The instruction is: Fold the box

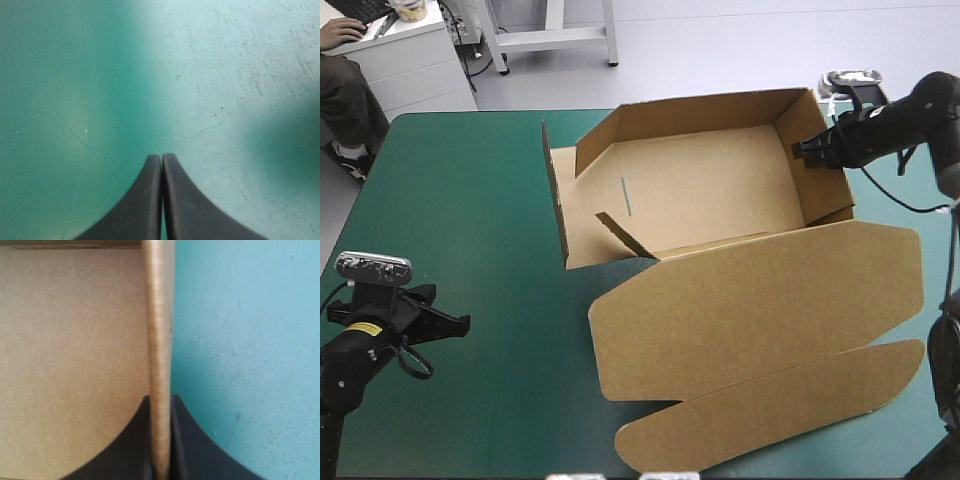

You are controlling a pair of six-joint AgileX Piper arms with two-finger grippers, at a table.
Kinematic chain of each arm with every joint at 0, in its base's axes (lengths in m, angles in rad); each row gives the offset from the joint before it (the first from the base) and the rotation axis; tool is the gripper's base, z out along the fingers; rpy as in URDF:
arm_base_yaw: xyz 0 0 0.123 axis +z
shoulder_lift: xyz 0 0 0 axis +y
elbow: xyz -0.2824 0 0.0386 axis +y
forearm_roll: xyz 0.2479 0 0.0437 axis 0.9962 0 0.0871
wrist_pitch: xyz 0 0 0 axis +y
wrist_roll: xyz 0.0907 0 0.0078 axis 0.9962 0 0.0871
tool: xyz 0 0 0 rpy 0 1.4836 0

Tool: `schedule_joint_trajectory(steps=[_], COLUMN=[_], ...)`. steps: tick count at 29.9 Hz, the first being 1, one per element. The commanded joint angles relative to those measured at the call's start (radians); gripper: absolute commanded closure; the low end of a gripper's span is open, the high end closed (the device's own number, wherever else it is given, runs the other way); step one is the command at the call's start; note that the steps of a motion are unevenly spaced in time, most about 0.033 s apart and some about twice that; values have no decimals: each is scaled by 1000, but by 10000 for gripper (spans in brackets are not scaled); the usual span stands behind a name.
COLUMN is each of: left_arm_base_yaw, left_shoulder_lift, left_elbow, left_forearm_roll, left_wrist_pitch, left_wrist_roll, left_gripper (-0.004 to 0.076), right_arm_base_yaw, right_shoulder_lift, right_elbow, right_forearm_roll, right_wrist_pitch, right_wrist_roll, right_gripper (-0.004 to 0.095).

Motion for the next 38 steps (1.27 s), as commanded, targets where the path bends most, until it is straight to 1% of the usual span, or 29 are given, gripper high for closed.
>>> schedule_joint_trajectory(steps=[1, 9, 14, 18, 20, 22, 24, 26, 28, 31, 34, 38], left_arm_base_yaw=[0, 0, 0, 0, 0, 0, 0, 0, 0, 0, 0, 0], left_shoulder_lift=[-6, -6, 12, 62, 101, 142, 194, 251, 304, 385, 444, 498], left_elbow=[-26, -26, -26, -26, -26, -26, -26, -26, -26, -26, -26, -26], left_forearm_roll=[-23, -32, -66, -231, -338, -470, -607, -780, -937, -1161, -1304, -1389], left_wrist_pitch=[-71, -107, -128, -128, -123, -100, -65, -8, 53, 186, 321, 507], left_wrist_roll=[-11, -11, -26, -30, 16, 95, 217, 338, 433, 567, 646, 695], left_gripper=[734, 734, 734, 734, 734, 731, 720, 710, 710, 710, 710, 710], right_arm_base_yaw=[-50, -68, -68, -68, -68, -68, -68, -68, -68, -68, -68, -68], right_shoulder_lift=[-129, -293, -360, -376, -376, -376, -376, -376, -376, -376, -376, -373], right_elbow=[-35, -33, -33, -33, -29, -21, -5, 18, 40, 73, 95, 106], right_forearm_roll=[121, 113, 112, 126, 133, 154, 182, 205, 206, 206, 206, 213], right_wrist_pitch=[21, 21, 21, 21, 21, 21, 21, 21, 21, 21, 20, 20], right_wrist_roll=[-50, -105, -107, -110, -110, -114, -137, -154, -154, -159, -175, -184], right_gripper=[928, 928, 928, 928, 928, 928, 928, 928, 928, 928, 928, 928])
